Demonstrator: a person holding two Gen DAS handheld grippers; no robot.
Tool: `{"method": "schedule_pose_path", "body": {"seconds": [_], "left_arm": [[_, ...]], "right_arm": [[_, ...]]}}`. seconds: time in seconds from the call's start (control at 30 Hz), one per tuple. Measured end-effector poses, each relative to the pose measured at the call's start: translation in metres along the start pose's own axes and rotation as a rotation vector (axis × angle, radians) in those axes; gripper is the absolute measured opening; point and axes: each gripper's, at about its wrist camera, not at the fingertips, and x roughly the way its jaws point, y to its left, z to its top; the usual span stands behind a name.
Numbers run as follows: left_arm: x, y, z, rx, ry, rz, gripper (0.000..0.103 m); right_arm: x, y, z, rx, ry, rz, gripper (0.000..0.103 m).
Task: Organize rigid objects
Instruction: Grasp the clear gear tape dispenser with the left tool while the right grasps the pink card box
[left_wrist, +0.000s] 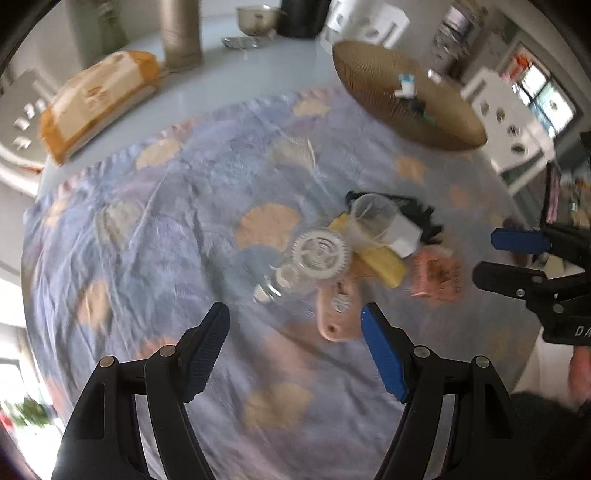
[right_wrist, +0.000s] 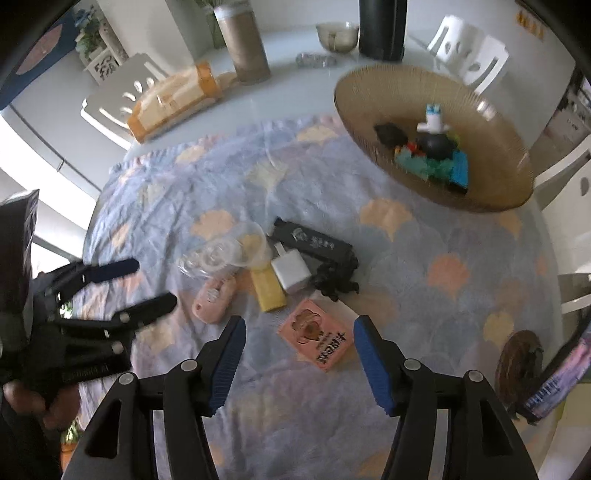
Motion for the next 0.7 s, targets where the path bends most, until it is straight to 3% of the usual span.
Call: {"method": "schedule_pose_path", "body": {"seconds": [0.2,0.47,0.53,0.57,0.7], "left_arm": [[0.036,0.001,0.025,0.141,0.086,-0.033,0.072],[0.050,-0.011,0.040,0.209,0.096,-0.066,0.071],[0.050,-0.015,0.041,0.216,0.083,-0.060,0.061],[0.049,-0.017,0.040,0.218,0.071,-0.057,0.047],[0.048,-0.012,0.039,0.138,0.042,-0.079,0.046]], "right_arm": [[0.034,-0.010,-0.008,-0.111,0.078,0.056,0.059],[0.059,-0.016,-0.007,-0.211,0.111,0.064,0.063],[0.062,-0.017,-0.005,-0.207,0.113,0.078,0.067],[0.064,-0.016,-0.004,-0.211,0.117,0.076,0.067],[0.067,-0.008,-0.008,-0.252,0.124,0.065,0.073]]}}
